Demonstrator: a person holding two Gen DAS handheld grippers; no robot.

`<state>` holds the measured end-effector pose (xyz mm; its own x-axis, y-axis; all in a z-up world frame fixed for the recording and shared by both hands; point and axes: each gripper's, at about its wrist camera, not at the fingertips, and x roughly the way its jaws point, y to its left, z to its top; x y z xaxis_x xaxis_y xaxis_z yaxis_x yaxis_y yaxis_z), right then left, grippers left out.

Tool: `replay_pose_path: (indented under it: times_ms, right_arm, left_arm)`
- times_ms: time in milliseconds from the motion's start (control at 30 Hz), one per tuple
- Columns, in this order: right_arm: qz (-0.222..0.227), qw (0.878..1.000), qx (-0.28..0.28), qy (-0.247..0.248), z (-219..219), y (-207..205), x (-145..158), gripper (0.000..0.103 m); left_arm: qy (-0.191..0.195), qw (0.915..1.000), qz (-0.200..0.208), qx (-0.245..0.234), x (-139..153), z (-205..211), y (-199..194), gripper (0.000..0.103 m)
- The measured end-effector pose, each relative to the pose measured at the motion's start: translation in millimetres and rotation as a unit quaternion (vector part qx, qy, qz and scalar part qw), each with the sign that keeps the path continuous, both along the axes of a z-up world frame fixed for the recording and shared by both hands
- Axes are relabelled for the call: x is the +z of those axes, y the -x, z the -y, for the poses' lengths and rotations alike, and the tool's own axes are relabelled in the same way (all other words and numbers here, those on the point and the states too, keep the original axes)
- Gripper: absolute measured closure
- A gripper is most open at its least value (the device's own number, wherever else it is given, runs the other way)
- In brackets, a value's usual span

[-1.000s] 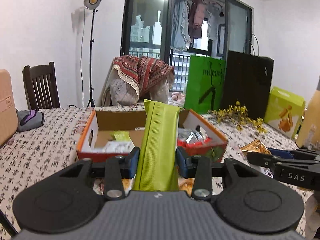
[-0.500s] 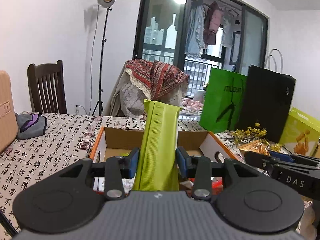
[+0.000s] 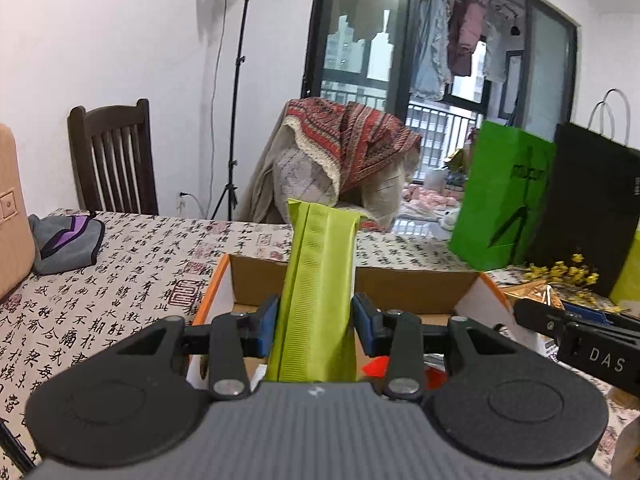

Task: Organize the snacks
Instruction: 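Carry the green bar and oat cracker packet into the orange box and open both grippers, then move both tools back to the snack pile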

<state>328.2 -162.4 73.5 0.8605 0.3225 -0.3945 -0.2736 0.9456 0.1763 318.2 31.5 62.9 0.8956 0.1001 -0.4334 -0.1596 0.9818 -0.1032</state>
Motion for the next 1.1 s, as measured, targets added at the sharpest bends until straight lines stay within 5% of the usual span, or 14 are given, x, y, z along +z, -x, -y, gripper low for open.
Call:
replay_pose_path:
  times_ms: [300,367,433,500,1100]
  right_arm:
    - [-0.013,1.000,0.017,-0.004,-1.7,-13.2,-29.1,0.058]
    - [-0.016,1.000,0.018,-0.007,0.6,-12.1,-30.6,0.053]
    - [-0.013,1.000,0.019,-0.009,4.8,-8.2,-32.3,0.024]
    - [-0.014,0.999,0.020,-0.021,9.1,-7.8,-32.7,0.000]
    - [0.020,0.999,0.018,-0.026,16.7,12.2,-8.2,0.000]
  left_arm:
    - [0.009,0.9997,-0.021,-0.001,-28.1,-11.0,-13.6,0.059]
    - [0.001,1.0000,-0.008,0.004,-26.4,-9.7,-8.2,0.027]
    - [-0.006,0.9997,0.015,0.018,-22.2,-9.2,0.9,0.001]
    - [-0.009,0.9990,0.035,0.026,-17.9,-8.8,7.8,0.000]
    - [0.019,0.9982,0.045,0.036,2.2,-5.5,23.1,0.000]
